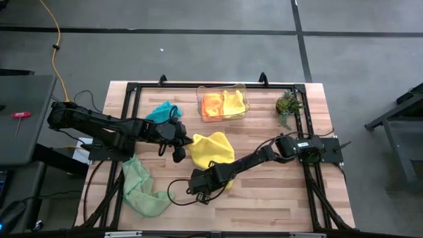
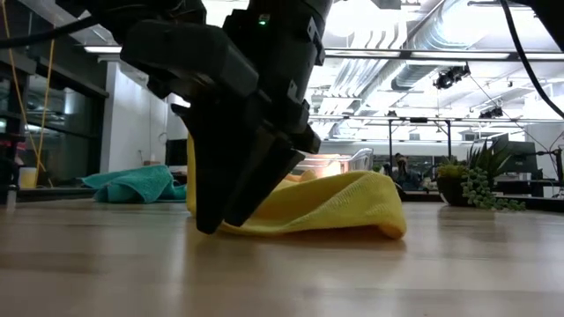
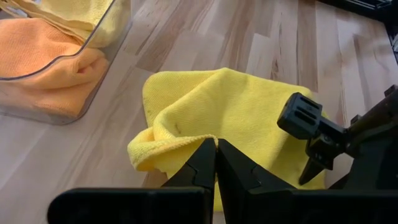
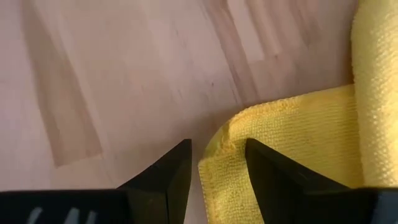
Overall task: Fold microfiber towels
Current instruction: Fold the yellow microfiber towel
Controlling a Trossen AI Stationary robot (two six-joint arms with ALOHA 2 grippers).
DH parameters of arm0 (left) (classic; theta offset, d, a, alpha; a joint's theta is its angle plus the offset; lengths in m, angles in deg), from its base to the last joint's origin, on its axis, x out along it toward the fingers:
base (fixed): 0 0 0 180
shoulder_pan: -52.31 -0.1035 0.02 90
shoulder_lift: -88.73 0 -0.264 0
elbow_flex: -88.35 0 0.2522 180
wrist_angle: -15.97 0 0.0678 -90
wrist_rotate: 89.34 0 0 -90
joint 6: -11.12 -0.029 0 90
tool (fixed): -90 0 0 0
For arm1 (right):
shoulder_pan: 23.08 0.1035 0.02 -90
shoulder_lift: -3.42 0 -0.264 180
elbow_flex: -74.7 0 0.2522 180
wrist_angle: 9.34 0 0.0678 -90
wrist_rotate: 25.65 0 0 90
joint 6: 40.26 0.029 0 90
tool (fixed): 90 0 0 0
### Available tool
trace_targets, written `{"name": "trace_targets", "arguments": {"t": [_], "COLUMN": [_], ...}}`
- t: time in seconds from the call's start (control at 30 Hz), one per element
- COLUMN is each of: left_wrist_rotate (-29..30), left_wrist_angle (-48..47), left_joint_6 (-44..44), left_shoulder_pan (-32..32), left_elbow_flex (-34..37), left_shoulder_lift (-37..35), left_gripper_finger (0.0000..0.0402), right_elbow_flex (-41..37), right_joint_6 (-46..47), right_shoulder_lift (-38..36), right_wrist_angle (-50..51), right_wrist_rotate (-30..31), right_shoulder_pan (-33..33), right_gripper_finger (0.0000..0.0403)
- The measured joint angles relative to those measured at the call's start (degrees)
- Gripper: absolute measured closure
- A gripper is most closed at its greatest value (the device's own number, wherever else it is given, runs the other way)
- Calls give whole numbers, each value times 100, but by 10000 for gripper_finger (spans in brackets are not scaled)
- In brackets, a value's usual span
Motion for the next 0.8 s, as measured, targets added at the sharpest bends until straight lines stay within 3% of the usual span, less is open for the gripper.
{"name": "trace_targets", "arguments": {"t": [0.63,0.8], "left_wrist_rotate": [-4,-2], "left_wrist_angle": [-2,-2], "left_joint_6": [0,0], "left_shoulder_pan": [0,0], "left_elbow_flex": [0,0], "left_shoulder_lift": [0,0], "left_gripper_finger": [401,401], "right_elbow_flex": [9,15], "right_joint_6": [-2,-4], "right_shoulder_lift": [-26,-166], "right_wrist_angle": [90,55], "right_wrist_rotate": [210,516], "right_shoulder_pan": [0,9], "right_gripper_finger": [259,259]}}
